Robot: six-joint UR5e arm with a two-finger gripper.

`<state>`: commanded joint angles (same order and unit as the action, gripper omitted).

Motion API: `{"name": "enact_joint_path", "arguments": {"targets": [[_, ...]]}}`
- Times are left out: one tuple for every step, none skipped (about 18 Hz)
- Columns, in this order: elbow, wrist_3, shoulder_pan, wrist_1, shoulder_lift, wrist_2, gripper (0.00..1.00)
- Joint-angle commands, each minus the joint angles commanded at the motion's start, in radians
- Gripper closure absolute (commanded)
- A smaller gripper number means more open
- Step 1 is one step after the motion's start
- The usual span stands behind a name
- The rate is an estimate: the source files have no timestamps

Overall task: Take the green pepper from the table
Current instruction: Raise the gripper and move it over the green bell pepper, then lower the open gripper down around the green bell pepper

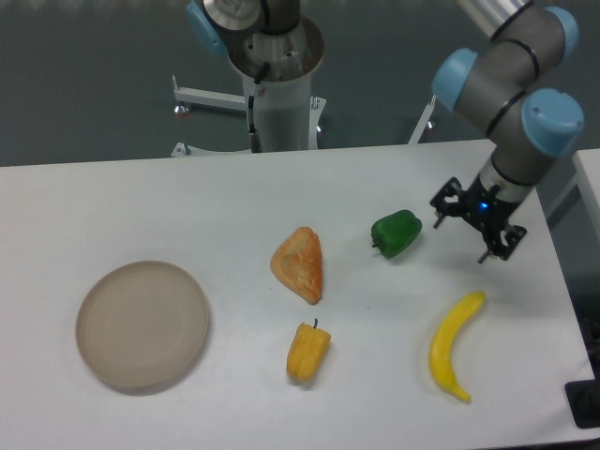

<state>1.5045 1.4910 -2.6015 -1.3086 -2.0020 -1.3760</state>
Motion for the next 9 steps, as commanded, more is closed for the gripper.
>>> {"name": "enact_joint_path", "arguments": {"targets": [[0.032,-0.002,-0.009,0.003,0.015,0.005,0.00],[0.058,-0.002,-0.018,0.006,0.026,0.018,0.00],[0.078,-0.002,-0.034,0.008,0.034,0.032,0.00],[0.097,0.000,-0.037,0.009,0.043,0.037,0.00],[0.118,0.003,-0.041,0.014,0.058,0.038,0.00],[0.135,0.006,-0.043,0.025,0.061,0.038,0.00],[0.149,0.006,-0.045,0.038,0.066,0.040,0.00],[0.167,0.008,-0.045,0.055,0.072,0.040,0.00],[0.184,0.006,-0.042,0.075,0.074,0.040,0.00]]}}
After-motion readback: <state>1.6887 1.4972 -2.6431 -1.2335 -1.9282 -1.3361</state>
